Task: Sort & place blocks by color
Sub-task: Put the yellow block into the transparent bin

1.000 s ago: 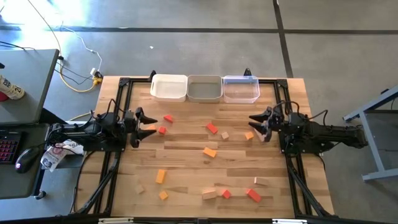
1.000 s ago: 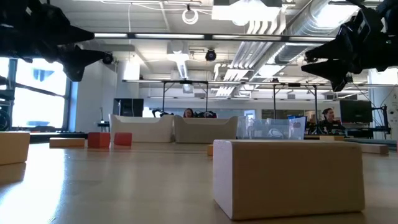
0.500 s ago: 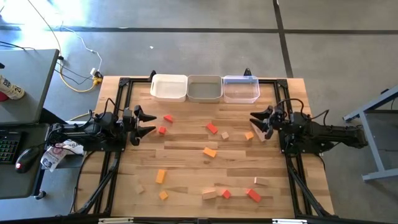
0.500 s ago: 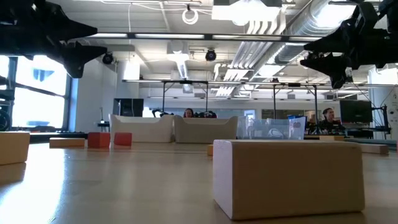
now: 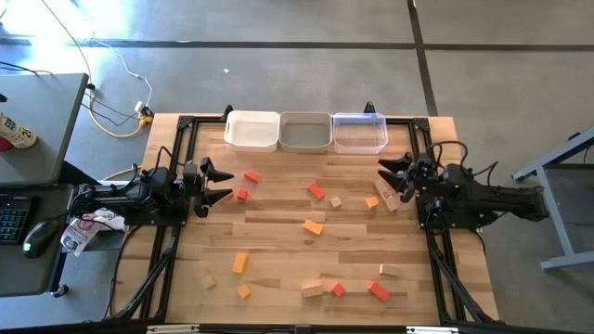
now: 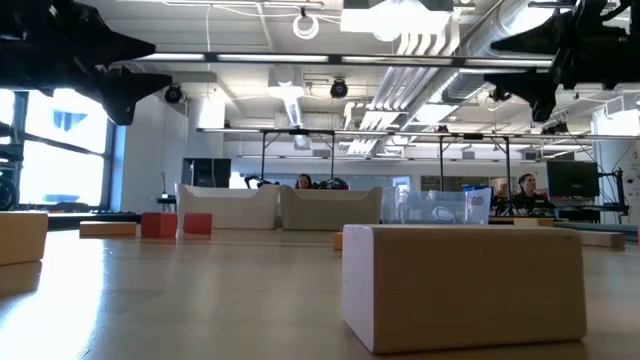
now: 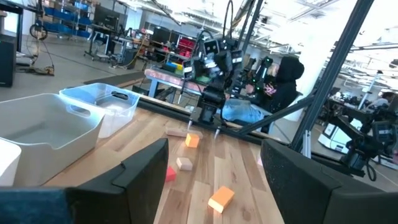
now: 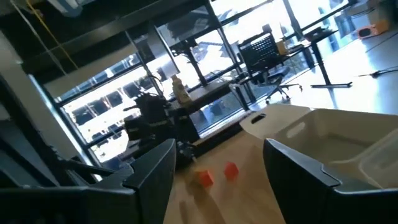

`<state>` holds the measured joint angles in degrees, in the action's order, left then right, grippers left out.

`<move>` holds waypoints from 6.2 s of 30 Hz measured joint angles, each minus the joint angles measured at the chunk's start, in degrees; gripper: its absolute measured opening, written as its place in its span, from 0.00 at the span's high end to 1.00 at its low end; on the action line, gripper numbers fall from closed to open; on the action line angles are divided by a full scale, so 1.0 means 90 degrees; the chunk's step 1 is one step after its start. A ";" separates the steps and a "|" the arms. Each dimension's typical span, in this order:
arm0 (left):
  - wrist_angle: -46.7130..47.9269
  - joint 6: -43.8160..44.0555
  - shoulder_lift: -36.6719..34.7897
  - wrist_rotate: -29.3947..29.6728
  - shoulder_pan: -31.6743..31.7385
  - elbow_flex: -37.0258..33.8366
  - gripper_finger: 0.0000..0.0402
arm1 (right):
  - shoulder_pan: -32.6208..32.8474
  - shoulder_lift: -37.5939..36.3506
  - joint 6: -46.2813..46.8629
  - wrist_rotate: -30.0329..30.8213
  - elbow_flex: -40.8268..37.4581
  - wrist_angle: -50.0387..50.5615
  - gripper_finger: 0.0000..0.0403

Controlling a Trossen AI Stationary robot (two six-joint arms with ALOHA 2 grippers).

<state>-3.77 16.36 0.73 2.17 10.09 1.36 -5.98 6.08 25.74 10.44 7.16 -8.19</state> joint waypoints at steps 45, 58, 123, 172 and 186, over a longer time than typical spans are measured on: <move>0.0301 0.0000 0.0002 0.0712 0.0000 0.0001 0.39 | 0.0671 0.5727 0.4260 0.0011 0.2994 0.5360 0.43; 0.0366 0.0000 0.0002 0.0709 0.0000 0.0001 0.39 | 0.0809 0.6817 0.4662 0.0124 0.2994 0.5365 0.43; 0.0364 -0.0051 0.0039 0.1891 0.0002 0.0078 0.39 | -0.2375 0.8032 0.0100 0.1891 0.5279 0.4075 0.73; 0.5203 0.4564 0.6362 0.0987 -0.0002 0.3627 0.39 | -0.3837 0.9188 0.0135 0.0479 0.4713 0.3070 0.73; 0.4584 0.4617 0.7236 0.0896 -0.0002 0.3627 0.39 | -0.3837 0.9188 0.0101 0.0399 0.4713 0.3299 0.71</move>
<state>37.48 57.91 65.86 10.24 10.07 34.00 -40.51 88.77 26.64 14.03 49.58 21.50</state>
